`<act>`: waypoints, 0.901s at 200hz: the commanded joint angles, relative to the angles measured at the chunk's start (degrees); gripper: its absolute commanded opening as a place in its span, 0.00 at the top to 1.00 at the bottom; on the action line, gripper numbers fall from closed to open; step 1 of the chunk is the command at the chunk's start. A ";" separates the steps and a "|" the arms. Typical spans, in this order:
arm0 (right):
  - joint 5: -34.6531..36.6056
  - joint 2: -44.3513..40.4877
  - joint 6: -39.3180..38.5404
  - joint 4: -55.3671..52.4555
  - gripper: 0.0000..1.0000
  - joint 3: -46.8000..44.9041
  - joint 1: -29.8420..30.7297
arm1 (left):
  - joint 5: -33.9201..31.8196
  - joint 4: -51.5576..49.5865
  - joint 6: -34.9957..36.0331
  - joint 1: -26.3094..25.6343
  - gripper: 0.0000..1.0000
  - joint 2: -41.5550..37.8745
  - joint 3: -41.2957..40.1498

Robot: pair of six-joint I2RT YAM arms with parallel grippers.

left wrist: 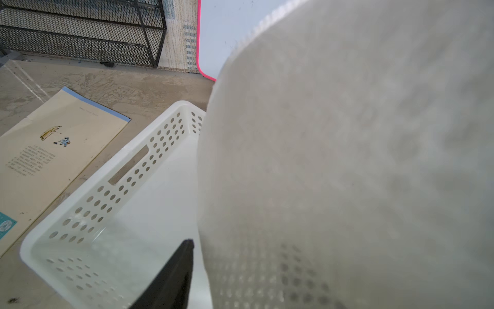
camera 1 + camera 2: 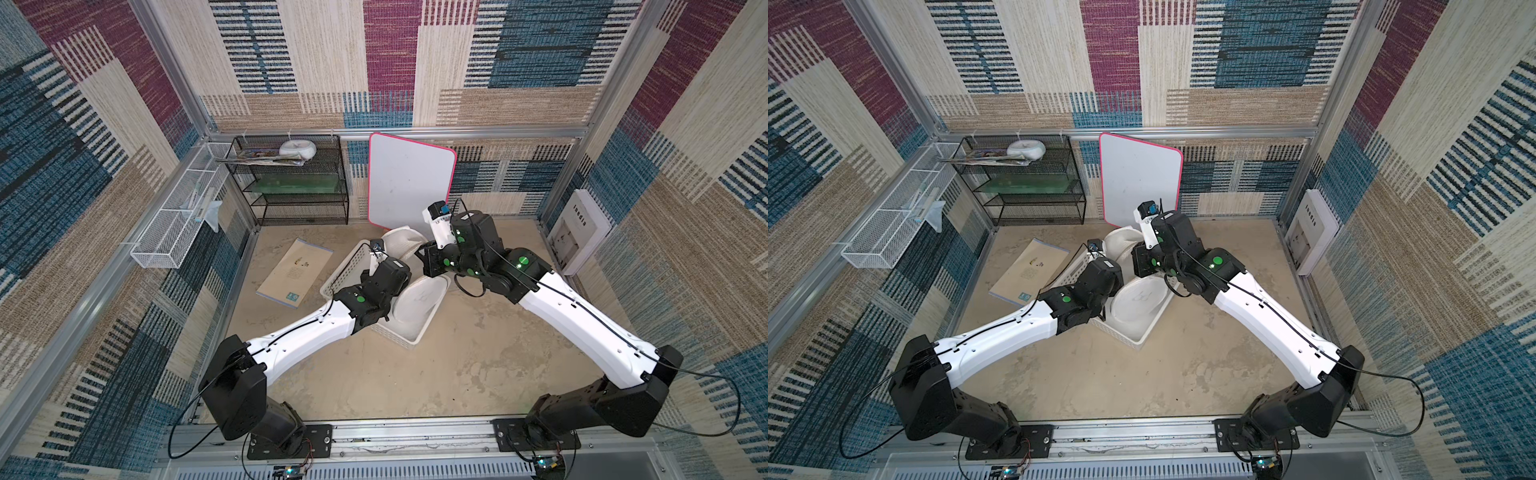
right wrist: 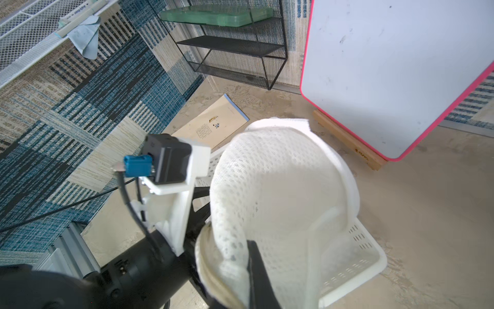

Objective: Turn the laundry bag inside out
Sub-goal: Turn over the laundry bag.

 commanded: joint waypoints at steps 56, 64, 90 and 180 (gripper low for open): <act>-2.46 -5.60 -2.02 5.59 1.00 -5.40 -2.99 | 20.31 10.08 7.09 3.21 1.00 -3.47 -1.82; -2.31 -6.54 -2.37 5.81 1.00 -6.34 -3.84 | 22.21 10.56 7.61 3.29 1.00 -4.37 -1.81; -2.88 -9.05 -3.40 6.57 1.00 -9.72 -8.33 | 30.14 12.23 8.58 3.67 1.00 -8.15 -2.23; -8.76 -6.64 -7.06 9.55 1.00 -4.32 -17.07 | 65.66 3.81 9.01 7.82 1.00 -12.19 4.82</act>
